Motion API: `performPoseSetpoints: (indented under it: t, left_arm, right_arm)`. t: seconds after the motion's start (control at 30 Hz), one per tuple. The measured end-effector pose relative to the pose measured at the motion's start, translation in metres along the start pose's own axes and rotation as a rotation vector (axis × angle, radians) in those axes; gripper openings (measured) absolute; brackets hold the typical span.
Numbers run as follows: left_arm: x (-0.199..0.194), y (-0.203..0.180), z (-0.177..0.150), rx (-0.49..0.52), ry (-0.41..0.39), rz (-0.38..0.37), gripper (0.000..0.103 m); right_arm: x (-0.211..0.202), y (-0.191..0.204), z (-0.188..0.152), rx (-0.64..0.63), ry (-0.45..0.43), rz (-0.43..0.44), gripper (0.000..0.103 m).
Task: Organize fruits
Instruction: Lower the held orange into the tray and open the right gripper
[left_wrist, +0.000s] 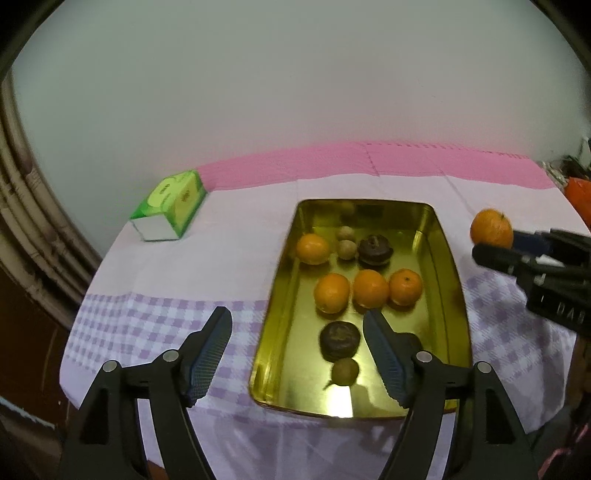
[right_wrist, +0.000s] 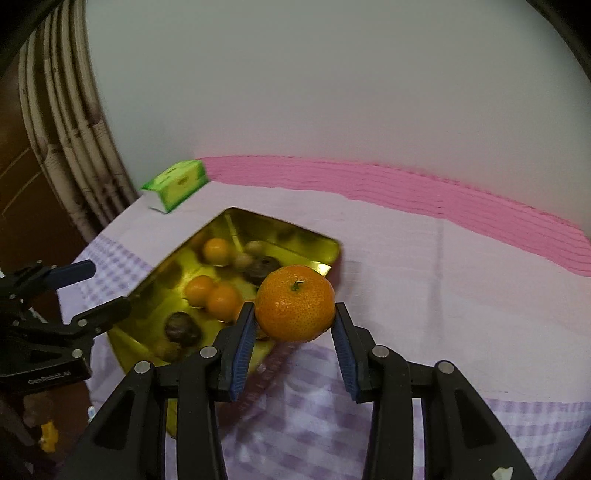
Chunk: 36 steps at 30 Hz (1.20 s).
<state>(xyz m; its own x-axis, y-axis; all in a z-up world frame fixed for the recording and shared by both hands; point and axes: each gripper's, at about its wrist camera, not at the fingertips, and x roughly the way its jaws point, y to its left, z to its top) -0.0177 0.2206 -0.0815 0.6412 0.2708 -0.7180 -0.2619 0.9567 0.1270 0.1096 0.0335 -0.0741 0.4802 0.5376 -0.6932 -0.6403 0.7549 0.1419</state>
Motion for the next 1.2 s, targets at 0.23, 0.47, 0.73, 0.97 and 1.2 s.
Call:
performPoseSetpoints:
  t: [0.23,0.47,0.73,0.97,1.2]
  left_arm:
    - [-0.004,0.022,0.005,-0.048,-0.020,0.042,0.075]
    - [-0.002,0.029,0.005,-0.061,-0.020,0.047,0.076]
    - [0.000,0.036,0.007,-0.097,-0.012,0.025,0.076]
    - [-0.001,0.040,0.008,-0.116,-0.016,0.036,0.077]
    - [-0.008,0.039,0.008,-0.122,-0.041,0.007,0.082]
  right_arm:
    - [0.019,0.024,0.001,-0.023,0.027,0.034,0.037]
    - [0.038,0.041,-0.001,-0.046,0.062,0.058,0.037]
    - [0.058,0.058,-0.005,-0.064,0.097,0.071,0.038]
    - [0.067,0.063,-0.005,-0.058,0.106,0.070,0.039]
    - [0.059,0.069,-0.002,-0.075,0.060,0.054,0.039]
